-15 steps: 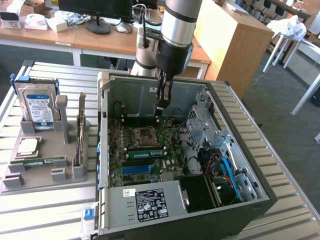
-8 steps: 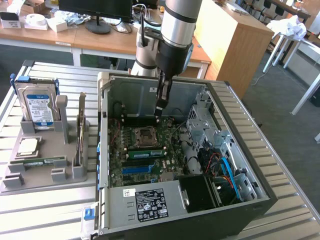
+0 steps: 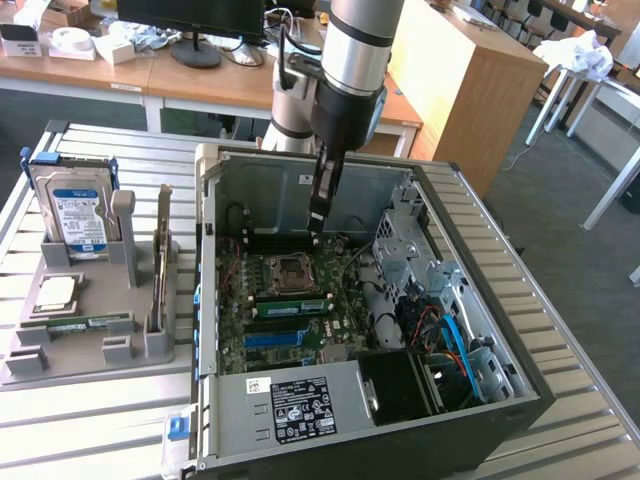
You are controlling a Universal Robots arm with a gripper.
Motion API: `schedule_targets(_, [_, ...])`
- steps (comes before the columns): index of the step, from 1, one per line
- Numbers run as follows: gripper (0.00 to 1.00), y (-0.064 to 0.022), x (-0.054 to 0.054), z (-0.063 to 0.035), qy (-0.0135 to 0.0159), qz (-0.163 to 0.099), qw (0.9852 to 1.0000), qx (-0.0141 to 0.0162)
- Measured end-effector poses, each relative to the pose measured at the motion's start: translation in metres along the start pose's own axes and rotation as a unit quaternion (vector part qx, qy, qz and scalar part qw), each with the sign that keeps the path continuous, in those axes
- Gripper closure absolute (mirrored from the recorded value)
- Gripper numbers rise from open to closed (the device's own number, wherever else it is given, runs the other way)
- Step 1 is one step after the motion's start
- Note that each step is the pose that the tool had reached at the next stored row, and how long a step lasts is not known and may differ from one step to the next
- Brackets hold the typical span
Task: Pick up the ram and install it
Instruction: 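Press down the ram until it locks into place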
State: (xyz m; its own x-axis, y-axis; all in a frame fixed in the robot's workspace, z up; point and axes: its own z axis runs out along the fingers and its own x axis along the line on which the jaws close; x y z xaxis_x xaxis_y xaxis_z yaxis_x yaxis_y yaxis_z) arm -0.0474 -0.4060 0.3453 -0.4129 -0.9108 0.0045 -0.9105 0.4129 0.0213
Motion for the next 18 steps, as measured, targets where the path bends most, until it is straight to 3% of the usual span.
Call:
schedule_targets(5, [0.90,0.0001,-0.0003,0.0006,-0.0007,0.030,0.9996,-0.0001])
schedule_targets(11, [0.90,0.0003,-0.0009,0.0012,-0.0014,0.063,0.9980,-0.0003])
schedule_targets(18, [0.90,0.0005,-0.0012,0.0021,-0.0023,0.108,0.9941,-0.0005])
